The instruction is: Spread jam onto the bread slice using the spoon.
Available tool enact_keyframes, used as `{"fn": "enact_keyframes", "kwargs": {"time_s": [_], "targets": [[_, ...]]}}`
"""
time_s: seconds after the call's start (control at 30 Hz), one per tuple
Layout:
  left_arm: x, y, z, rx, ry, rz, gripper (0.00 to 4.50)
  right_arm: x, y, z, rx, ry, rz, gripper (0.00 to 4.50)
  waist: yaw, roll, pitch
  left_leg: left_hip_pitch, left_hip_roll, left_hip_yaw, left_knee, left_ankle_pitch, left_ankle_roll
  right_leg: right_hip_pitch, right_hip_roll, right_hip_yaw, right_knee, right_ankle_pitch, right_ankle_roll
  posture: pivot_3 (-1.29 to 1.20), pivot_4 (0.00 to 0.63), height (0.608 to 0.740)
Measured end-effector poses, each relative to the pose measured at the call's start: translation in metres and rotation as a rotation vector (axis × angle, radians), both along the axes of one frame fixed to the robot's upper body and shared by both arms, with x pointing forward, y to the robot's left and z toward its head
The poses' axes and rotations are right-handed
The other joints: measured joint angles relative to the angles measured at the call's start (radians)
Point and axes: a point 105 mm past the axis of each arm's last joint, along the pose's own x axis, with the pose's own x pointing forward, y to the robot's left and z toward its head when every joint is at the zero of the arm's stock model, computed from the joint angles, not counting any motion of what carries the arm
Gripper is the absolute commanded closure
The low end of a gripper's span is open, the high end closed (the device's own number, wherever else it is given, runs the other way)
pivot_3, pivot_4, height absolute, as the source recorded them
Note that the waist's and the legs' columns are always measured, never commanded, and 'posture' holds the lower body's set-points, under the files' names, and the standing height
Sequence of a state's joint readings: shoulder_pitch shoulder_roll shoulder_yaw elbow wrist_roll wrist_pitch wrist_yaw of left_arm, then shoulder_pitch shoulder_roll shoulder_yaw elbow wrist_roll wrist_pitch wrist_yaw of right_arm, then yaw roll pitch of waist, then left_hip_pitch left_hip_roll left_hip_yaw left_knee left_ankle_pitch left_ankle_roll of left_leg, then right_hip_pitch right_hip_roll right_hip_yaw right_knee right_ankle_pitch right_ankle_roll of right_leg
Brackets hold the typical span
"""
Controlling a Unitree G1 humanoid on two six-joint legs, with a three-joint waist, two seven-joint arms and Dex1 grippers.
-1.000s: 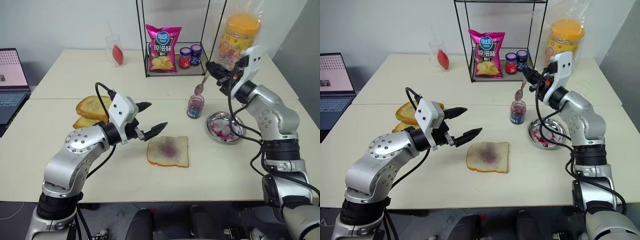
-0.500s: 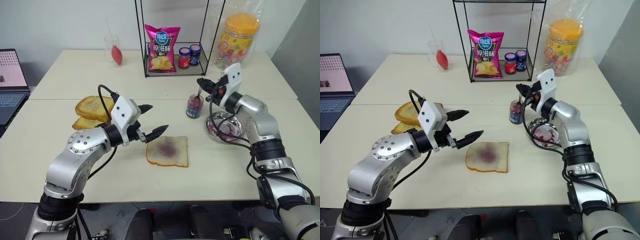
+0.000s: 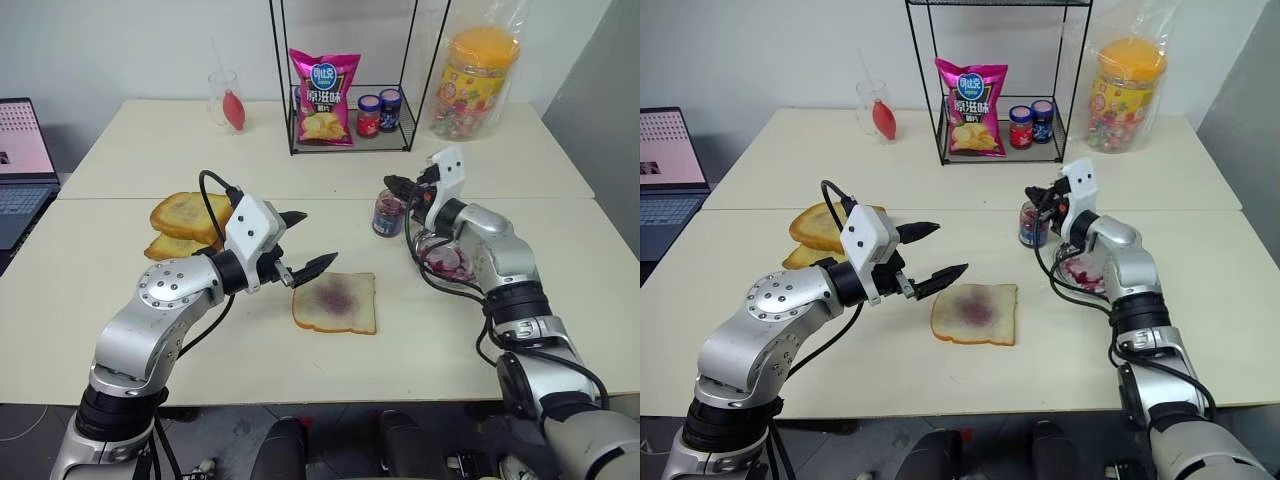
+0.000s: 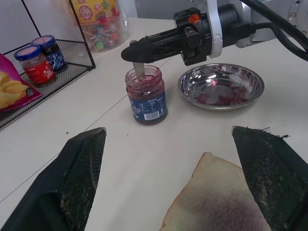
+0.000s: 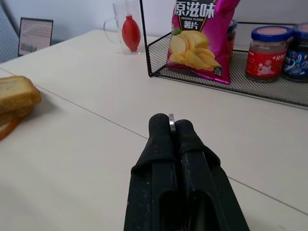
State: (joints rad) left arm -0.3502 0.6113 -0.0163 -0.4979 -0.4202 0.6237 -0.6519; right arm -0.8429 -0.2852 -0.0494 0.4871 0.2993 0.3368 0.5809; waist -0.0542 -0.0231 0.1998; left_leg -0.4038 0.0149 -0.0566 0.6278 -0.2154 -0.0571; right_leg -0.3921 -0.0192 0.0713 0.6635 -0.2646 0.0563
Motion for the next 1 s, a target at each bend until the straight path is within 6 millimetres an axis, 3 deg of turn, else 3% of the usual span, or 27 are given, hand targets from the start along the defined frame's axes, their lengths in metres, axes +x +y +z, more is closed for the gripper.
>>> {"fn": "enact_keyframes", "kwargs": {"time_s": [0.33,1.0], "targets": [[0.0,-0.004,-0.003,0.007,0.003,-0.019,0.13,0.003,-0.019,0.008,0.184,0.092,-0.078,4.49,-0.001,0.0,0.0,0.0,0.0,0.0,0.0,0.0,0.0,0.0,0.0,0.0,0.0,0.0,0.0,0.0,0.15,0.74],[0.005,0.001,-0.006,0.018,-0.009,0.007,0.13,0.005,-0.029,0.021,0.415,0.2,-0.118,4.49,-0.002,0.0,0.0,0.0,0.0,0.0,0.0,0.0,0.0,0.0,0.0,0.0,0.0,0.0,0.0,0.0,0.15,0.74]]}}
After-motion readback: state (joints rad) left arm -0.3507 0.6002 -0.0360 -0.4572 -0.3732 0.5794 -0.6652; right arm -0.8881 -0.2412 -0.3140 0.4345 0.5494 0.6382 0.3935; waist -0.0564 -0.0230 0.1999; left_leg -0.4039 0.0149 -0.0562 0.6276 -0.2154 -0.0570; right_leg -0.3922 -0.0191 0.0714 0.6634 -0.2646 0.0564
